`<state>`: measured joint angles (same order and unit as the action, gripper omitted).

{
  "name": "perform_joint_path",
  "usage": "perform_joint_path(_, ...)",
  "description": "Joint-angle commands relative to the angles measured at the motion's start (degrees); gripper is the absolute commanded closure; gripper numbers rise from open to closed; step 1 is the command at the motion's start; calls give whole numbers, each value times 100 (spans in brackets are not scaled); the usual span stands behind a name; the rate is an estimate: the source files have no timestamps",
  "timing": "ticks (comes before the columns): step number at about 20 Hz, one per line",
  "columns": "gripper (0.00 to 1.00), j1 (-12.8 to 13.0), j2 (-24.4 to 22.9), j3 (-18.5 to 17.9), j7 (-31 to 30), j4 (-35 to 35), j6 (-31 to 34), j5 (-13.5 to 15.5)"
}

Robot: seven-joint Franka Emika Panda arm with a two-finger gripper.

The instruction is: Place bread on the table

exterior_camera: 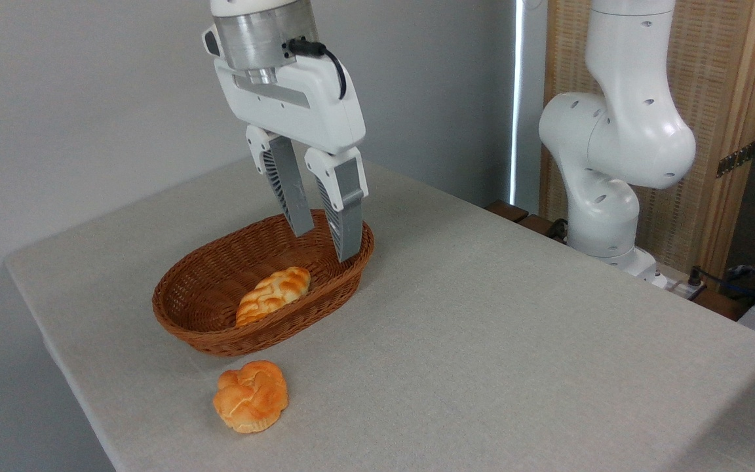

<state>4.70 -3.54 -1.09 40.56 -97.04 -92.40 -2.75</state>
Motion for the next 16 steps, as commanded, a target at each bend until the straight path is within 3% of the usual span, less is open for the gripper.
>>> perform_joint_path(1,0,39,73,-58,-40,353,187,-68)
perform_joint_path(5,0,39,161,-84,22,572,337,-6)
perform_joint_path(7,0,31,214,-102,22,608,293,204)
perform_joint_path(16,0,39,275,-84,31,599,205,284)
